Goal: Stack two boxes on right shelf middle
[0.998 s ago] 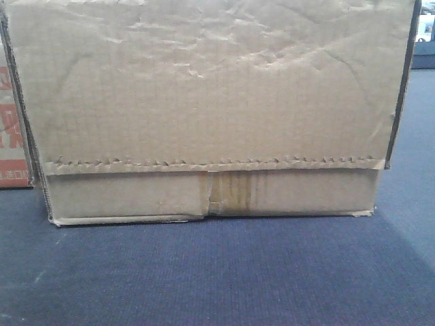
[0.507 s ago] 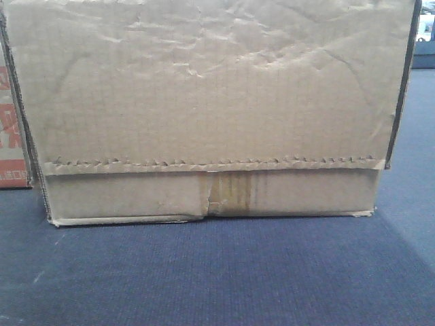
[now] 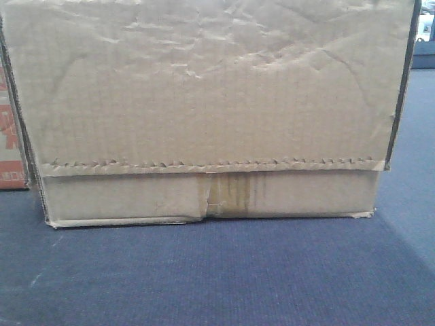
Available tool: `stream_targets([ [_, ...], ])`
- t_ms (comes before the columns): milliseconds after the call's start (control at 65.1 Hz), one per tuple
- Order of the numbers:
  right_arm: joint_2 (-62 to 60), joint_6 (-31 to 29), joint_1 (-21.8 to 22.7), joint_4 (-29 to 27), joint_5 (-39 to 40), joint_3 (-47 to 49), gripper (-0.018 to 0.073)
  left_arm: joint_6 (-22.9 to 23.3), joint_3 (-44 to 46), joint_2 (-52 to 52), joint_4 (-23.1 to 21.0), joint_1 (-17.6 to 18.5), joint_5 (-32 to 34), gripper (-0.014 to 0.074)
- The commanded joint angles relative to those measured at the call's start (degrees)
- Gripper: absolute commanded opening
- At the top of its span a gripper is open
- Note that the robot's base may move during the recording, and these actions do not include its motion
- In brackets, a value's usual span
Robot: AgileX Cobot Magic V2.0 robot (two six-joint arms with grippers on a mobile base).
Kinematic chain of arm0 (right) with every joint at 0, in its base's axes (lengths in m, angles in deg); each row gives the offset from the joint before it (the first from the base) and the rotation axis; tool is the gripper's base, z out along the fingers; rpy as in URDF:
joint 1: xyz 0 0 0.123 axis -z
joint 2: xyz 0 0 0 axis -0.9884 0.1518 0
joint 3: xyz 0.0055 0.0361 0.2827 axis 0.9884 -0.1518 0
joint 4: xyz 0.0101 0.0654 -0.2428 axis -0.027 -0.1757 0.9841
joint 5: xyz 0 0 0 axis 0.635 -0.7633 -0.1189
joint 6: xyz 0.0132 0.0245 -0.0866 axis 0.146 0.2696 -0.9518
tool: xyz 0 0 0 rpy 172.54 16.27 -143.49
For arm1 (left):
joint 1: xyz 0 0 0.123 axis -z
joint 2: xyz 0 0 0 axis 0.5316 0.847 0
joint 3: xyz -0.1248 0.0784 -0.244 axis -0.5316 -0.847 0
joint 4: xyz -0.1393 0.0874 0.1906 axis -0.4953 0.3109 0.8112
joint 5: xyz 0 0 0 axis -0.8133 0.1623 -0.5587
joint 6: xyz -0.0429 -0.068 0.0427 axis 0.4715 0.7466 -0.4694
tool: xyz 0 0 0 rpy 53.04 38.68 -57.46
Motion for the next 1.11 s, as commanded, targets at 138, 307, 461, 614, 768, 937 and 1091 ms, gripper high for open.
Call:
stream_targets([
  [138,15.2,-0.2,0.3,0.7,-3.2,12.5,0.0258,-0.1,17.2,15.9,0.1,0.4,-15.5,0.0262],
  [307,25.3,-0.2,-0.1,1.2,-2.3,14.5,0.0536,-0.1,19.8,23.6,0.1,3.0,-12.8,0.049],
  [461,30.4,-0.2,-0.1,1.2,-3.5,14.5,0.0568,-0.1,20.1,28.9,1.0,3.5,-16.3,0.0583],
  [614,32.4,-0.2,-0.1,1.2,-3.5,14.5,0.0568,-0.1,25.0,36.1,4.8,3.2,-26.0,0.058],
  [768,33.4,-0.2,-0.3,1.2,-3.5,14.5,0.0568,-0.1,32.5,46.5,5.7,1.5,-35.5,0.058],
  [937,33.4,-0.2,-0.4,1.2,-3.5,14.5,0.0568,-6.1,40.6,56.4,4.7,-4.3,-44.2,0.058],
  [1091,34.2,-0.2,-1.6,1.2,-3.3,14.5,0.0568,-13.9,47.9,66.5,-1.7,-10.4,-49.6,0.058],
])
